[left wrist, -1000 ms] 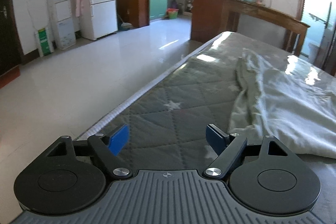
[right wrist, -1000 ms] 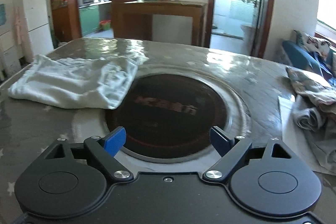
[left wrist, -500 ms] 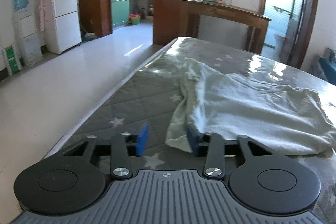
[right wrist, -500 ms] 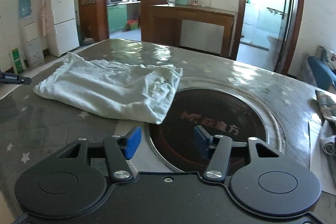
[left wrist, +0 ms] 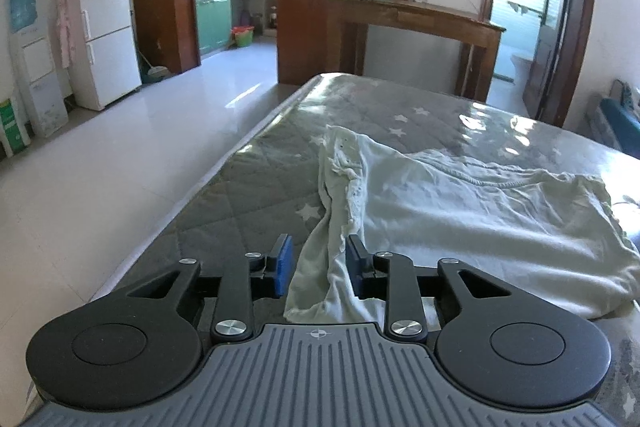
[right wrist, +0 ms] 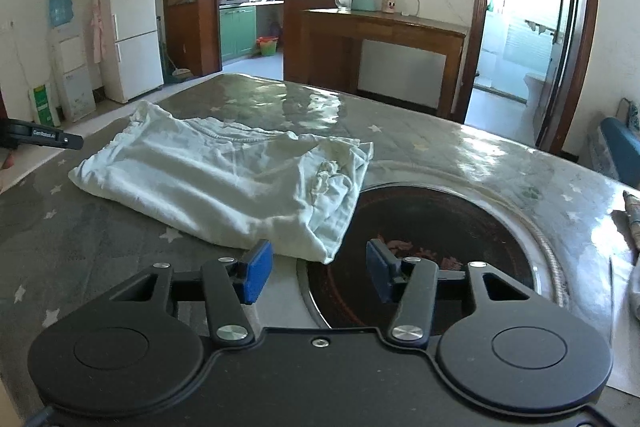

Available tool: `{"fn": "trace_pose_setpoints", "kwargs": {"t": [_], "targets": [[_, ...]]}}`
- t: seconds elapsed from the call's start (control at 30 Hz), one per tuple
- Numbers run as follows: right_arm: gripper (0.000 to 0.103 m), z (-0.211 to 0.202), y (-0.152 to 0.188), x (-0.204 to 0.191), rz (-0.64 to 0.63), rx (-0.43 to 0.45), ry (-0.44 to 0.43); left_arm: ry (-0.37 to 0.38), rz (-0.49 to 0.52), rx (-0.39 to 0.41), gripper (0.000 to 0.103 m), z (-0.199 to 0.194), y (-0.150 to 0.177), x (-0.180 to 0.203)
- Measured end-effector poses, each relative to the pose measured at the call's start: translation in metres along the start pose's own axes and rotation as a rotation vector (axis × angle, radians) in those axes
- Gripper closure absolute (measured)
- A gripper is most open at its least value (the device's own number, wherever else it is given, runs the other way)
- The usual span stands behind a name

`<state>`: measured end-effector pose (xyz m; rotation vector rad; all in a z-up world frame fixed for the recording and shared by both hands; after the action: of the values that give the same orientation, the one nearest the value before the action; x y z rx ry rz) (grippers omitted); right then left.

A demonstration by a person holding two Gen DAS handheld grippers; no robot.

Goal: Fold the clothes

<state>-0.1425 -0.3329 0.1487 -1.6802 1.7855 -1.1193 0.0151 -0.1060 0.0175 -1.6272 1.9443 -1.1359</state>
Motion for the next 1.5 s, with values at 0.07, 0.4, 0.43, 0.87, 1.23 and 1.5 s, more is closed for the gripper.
{"fn": "trace_pose_setpoints", "kwargs": {"t": [0.07,0.4,0.43,0.87,1.23,1.5], "targets": [[0.047,0.006,-0.001,-0.001,-0.003,-0.006,-0.006,0.008,-0.005,-0.018,0.067,0.005,-0.001,0.0],[0.045,0.024,-0.007,-0.002,-0.005,-0.013,-0.026,0.008,0.033,-0.058,0.067,0.038,-0.003,0.01],[0.043,0.025,-0.007,-0.003,-0.007,-0.014,-0.027,0.014,0.035,-0.067,0.067,0.042,-0.004,0.011],[0.042,0.017,-0.002,0.002,-0.01,-0.016,-0.004,0.144,-0.049,-0.076,0.094,0.035,-0.009,0.009],[0.04,0.003,-0.001,0.002,0.002,0.008,0.002,0.453,0.02,0.024,0.095,-0.078,0.007,0.006],[0.04,-0.007,-0.009,-0.007,-0.029,0.041,-0.028,0.608,0.088,-0.022,0.095,-0.157,0.06,-0.041]]}}
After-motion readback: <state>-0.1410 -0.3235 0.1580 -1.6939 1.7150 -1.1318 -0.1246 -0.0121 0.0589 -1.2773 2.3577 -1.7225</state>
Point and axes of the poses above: each gripper's, at about its wrist camera, not at the fingertips, and z roughly the way its jaws point, x to its right, y to its underside, the point moved 4 cm from there along z, roughly the way its jaws point, and after that the axes turned 14 degrees about -z, right-handed, at the moved point
